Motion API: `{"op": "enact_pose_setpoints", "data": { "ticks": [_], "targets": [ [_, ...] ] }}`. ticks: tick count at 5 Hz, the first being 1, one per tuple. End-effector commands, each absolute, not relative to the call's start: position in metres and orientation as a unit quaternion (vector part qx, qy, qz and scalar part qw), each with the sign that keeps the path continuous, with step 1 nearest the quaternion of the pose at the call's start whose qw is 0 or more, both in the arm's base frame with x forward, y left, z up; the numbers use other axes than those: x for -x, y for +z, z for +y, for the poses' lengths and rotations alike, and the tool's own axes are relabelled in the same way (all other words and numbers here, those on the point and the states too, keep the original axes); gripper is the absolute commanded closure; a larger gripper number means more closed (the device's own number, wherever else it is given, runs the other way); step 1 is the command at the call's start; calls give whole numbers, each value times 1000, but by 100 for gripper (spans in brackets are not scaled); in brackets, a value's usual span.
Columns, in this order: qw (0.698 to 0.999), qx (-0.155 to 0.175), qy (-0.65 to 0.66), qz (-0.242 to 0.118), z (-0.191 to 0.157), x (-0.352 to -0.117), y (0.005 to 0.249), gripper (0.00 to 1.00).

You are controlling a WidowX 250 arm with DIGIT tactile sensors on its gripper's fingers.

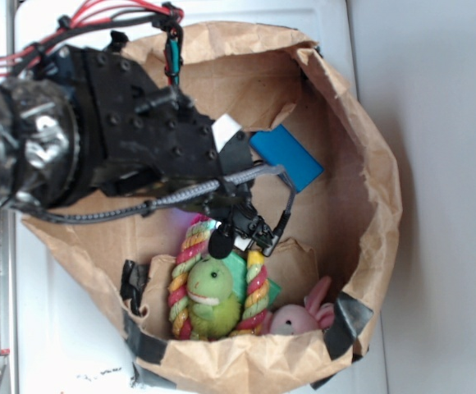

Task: Grab the multicolored rope.

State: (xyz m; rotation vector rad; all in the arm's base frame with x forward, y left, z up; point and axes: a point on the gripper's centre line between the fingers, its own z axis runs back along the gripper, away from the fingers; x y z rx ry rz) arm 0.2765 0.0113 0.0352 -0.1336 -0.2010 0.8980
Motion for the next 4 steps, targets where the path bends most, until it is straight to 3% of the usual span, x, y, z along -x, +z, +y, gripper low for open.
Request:
{"op": "enact_pose_setpoints", "data": {
  "ticks": [1, 2, 3, 4],
  "targets": [
    [896, 70, 425, -106, 9, -277, 36, 0],
    [898, 68, 422, -108, 8, -277, 34, 0],
    [893, 71, 432, -104, 10, -277, 34, 100],
    [892, 73, 433, -107, 11, -276, 36, 100]
  ]
}}
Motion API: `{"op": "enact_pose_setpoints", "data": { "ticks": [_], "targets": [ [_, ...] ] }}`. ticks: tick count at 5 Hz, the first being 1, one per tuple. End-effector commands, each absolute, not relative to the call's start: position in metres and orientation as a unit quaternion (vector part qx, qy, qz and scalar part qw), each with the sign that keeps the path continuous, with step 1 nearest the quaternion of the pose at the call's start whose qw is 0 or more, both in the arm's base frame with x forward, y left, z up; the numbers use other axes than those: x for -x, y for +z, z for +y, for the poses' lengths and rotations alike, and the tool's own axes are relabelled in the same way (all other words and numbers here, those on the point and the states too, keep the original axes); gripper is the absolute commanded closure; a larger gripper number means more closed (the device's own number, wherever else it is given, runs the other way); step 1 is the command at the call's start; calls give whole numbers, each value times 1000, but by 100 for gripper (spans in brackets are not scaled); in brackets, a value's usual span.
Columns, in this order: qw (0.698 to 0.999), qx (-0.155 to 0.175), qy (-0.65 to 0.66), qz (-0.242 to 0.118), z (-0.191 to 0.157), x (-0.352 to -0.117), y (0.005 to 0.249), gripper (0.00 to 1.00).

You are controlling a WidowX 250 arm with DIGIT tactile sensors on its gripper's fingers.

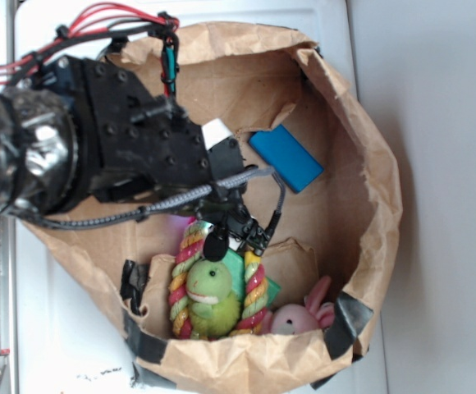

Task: Grab the multicolored rope.

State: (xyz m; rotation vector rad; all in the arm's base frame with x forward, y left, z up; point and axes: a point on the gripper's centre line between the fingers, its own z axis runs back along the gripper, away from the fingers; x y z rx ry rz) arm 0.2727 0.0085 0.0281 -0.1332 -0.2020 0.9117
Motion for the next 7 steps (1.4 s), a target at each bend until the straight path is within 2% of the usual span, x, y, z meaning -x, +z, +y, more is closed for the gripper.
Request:
{"op": "enact_pose_setpoints", "data": {
  "ticks": [1, 3, 4, 5, 6, 7],
  "targets": [
    [892, 74, 433, -106, 12, -276, 38, 100],
    [893, 74, 432, -106, 23, -281, 47, 100],
    [897, 77, 417, -124, 35, -288, 62, 100],
    [915, 55, 379, -125, 38, -291, 82, 100],
    [934, 42, 330, -128, 38, -285, 103, 100],
    [951, 34, 271, -145, 29, -274, 130, 100]
  ]
}}
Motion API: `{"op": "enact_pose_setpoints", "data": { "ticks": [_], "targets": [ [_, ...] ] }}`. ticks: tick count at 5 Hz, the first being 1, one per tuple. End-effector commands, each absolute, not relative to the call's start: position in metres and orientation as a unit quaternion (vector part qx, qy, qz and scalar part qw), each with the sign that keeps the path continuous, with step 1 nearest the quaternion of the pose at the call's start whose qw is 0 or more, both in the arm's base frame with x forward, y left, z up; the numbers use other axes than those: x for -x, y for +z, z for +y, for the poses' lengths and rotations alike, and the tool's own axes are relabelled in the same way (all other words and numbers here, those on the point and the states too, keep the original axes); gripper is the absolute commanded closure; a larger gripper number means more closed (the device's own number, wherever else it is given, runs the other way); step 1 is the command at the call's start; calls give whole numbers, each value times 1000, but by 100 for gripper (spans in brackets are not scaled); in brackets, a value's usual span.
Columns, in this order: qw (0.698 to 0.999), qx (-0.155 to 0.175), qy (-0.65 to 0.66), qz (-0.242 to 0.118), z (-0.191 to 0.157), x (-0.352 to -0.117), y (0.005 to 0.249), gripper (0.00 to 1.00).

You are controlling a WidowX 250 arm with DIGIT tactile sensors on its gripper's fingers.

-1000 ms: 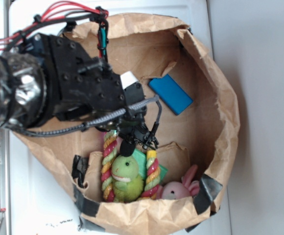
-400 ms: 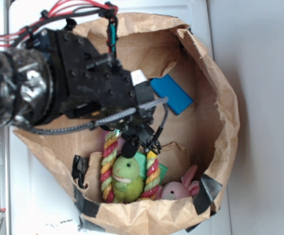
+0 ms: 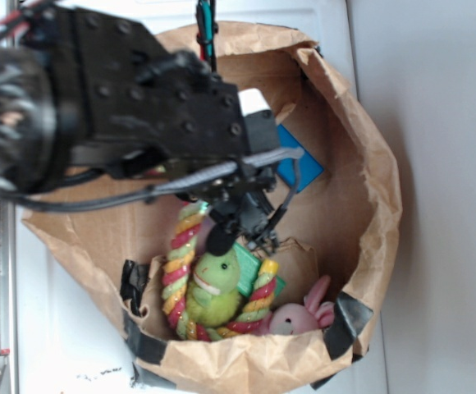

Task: Grab the multicolored rope.

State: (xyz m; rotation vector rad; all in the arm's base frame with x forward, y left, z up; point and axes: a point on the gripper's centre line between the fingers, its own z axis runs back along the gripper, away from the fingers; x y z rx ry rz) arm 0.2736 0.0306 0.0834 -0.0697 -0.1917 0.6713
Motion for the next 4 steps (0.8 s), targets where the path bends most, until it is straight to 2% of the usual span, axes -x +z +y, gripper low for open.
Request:
{"op": "enact_pose_setpoints", "data": {
  "ticks": [1, 2, 4],
  "targets": [
    [958, 38, 221, -178, 23, -269, 147, 100],
    [966, 42, 190, -170, 26, -272, 174, 100],
    [979, 27, 150, -133, 27, -280, 207, 100]
  ]
}}
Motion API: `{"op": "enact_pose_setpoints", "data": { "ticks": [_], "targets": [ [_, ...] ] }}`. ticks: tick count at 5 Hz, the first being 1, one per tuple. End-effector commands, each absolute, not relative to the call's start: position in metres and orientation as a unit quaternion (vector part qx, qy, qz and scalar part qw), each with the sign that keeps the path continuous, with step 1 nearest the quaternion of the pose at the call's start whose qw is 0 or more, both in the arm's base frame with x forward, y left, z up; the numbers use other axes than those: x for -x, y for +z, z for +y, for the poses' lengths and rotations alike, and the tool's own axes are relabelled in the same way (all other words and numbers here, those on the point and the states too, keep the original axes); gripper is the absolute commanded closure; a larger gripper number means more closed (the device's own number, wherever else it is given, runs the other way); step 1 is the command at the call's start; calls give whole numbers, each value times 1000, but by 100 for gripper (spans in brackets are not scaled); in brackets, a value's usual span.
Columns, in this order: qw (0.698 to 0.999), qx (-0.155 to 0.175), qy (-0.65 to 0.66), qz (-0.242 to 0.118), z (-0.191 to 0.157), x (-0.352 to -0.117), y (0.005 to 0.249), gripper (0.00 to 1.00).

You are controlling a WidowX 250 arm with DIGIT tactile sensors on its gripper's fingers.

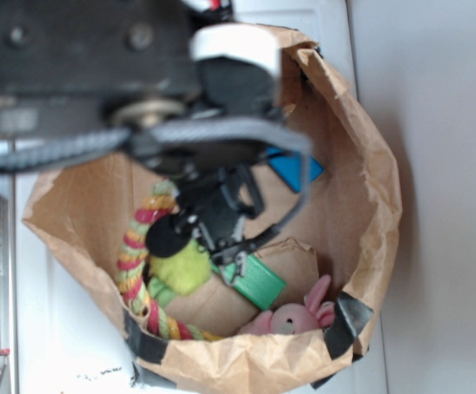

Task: Grab the multicolored rope.

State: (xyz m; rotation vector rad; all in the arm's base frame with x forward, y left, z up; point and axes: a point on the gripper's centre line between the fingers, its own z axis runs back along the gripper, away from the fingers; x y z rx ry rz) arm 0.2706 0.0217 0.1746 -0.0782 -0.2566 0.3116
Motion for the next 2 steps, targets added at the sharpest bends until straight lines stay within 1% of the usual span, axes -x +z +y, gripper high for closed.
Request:
{"op": "enact_pose_setpoints", "data": {
  "ticks": [1, 2],
  "targets": [
    [980, 16, 145, -136, 23, -281, 211, 100],
    [977, 1, 151, -152, 16, -277, 209, 100]
  ]
}}
